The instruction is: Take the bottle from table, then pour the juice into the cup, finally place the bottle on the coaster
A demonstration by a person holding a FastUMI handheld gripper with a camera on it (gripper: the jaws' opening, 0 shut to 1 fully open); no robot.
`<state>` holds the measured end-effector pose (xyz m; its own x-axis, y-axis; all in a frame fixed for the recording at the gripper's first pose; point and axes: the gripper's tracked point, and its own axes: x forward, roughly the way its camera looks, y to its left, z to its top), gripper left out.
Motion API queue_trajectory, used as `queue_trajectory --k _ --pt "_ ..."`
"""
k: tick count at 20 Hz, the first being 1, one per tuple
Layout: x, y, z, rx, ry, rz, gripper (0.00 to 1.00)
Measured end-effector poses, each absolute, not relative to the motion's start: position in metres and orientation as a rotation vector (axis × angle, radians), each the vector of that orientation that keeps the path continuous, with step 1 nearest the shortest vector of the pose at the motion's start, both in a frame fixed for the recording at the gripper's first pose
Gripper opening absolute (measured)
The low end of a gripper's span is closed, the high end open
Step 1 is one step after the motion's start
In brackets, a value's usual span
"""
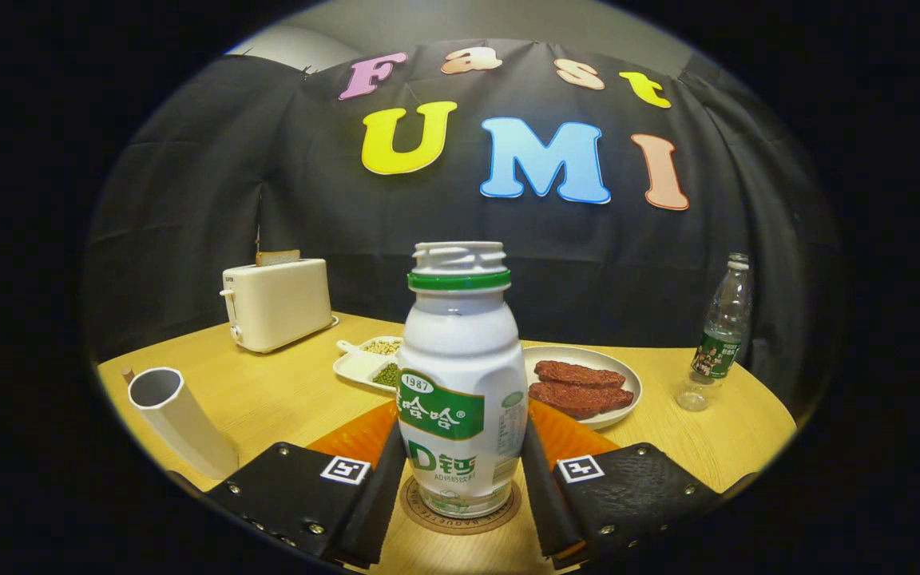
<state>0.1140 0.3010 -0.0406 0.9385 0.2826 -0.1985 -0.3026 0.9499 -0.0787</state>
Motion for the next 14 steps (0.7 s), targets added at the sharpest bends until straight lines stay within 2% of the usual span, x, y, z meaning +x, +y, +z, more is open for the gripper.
queue_trajectory --k 10,13,14 --pt "0.115 0.302 -0.049 -0.121 0.18 0.307 0.73" --pt "0.111 0.308 -0.052 -0.126 0.181 0.333 0.95" --pt "0.112 0.306 -0.051 -0.126 0.174 0.326 0.98"
